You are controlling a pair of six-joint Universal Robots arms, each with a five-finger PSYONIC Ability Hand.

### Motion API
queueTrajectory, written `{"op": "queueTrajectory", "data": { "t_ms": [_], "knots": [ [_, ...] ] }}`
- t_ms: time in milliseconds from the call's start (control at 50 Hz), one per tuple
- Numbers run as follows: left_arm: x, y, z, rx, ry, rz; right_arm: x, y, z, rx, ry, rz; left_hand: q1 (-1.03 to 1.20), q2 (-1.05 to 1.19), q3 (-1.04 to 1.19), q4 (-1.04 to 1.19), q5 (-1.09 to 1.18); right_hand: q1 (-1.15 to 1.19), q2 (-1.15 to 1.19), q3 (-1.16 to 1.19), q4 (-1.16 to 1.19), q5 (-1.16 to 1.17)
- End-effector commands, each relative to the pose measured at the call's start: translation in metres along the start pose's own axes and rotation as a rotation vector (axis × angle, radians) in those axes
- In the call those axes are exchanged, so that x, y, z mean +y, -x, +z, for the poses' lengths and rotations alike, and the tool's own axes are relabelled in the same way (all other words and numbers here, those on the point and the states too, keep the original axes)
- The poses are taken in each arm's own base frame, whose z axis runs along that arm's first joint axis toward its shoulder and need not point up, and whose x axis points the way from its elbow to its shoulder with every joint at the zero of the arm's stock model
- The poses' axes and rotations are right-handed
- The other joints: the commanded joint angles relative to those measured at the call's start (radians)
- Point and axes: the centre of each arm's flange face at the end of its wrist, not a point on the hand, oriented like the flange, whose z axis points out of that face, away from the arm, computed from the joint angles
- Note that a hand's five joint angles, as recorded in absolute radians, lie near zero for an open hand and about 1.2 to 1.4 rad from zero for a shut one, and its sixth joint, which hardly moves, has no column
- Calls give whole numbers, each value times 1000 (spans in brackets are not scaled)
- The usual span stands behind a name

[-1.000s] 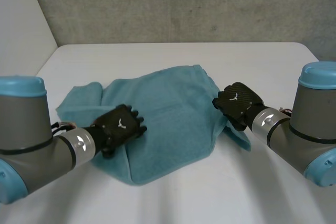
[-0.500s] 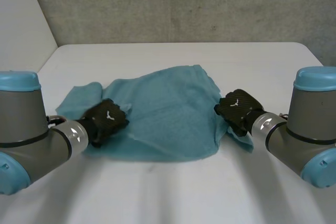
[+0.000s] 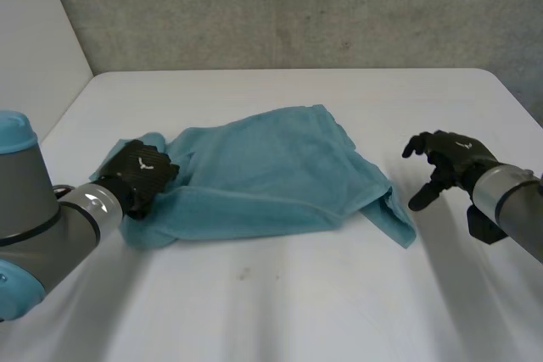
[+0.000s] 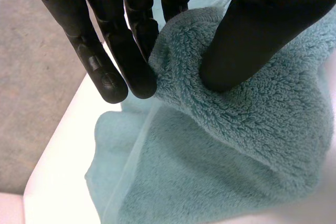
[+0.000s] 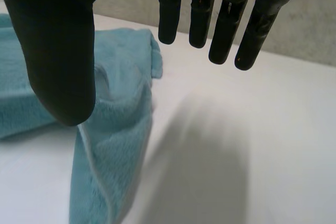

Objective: Fold the laundry

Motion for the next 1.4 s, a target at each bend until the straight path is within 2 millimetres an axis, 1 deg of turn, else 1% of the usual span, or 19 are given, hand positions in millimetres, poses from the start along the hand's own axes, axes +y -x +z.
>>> {"op": "queueTrajectory", "data": {
  "t_ms": [20,260,500,540,600,620,680,760,780,820,880,940,960,1020,1100,1160,1180,1260,1400],
  "knots": [
    [1,12,-3,-37,3,-35,18,-7,-6,15,56,80,290,212,206,205,258,56,-1,7,17,17],
    [-4,16,-10,-49,-10,-78,34,-4,11,0,40,196,290,212,206,205,258,65,8,16,26,26],
    [0,22,-9,-70,-3,-84,52,20,35,-62,87,205,290,212,206,205,258,74,17,25,35,35],
    [0,23,-9,-73,-2,-85,52,22,41,-67,82,200,290,212,206,205,258,161,104,112,122,122],
    [1,26,-8,-82,-1,-89,54,25,45,-74,82,195,290,212,206,205,258,514,457,465,475,475],
    [1,27,-8,-84,-1,-90,47,22,50,-52,44,189,290,212,206,205,258,1002,944,952,963,962],
    [-2,31,-9,-99,-13,-110,26,15,53,-12,-42,167,290,212,206,205,258,1007,949,957,967,967],
    [-22,49,-17,-162,-88,-144,-38,13,33,21,-238,59,290,212,206,205,258,1007,949,957,967,967],
    [-22,49,-17,-163,-88,-144,-38,13,33,21,-238,59,290,212,206,205,258,1007,949,957,967,967],
    [-48,74,-31,-255,-195,-183,-92,20,2,19,-396,-103,290,212,206,205,258,1007,949,957,967,967],
    [-80,103,-57,-381,-332,-245,-148,32,-45,28,-526,-355,290,212,206,205,258,1007,949,957,967,967],
    [-105,127,-85,-504,-461,-314,-162,34,-62,50,-537,-451,290,212,206,205,258,1007,949,957,967,967],
    [-108,132,-91,-532,-484,-330,-176,32,-79,93,-523,-566,290,212,206,205,258,1007,949,957,967,967],
    [-112,140,-101,-574,-510,-357,-176,28,-85,115,-431,-669,290,212,206,205,258,1007,949,957,967,967],
    [-94,126,-93,-511,-397,-371,-155,31,-77,64,-269,-746,290,212,206,205,258,1007,949,957,967,967],
    [-66,104,-71,-417,-243,-383,-144,33,-70,36,-203,-764,290,212,206,205,258,1007,949,957,967,967],
    [-58,99,-64,-393,-201,-382,-125,39,-60,-18,-115,-788,290,212,206,205,258,1007,949,957,967,967],
    [-12,67,-24,-273,11,-327,-95,48,-44,-85,10,-836,290,212,206,205,258,1007,949,957,967,967],
    [28,54,19,-221,154,-251,-62,42,2,-74,139,-920,290,212,206,205,258,1007,949,957,967,967]
  ]
}}
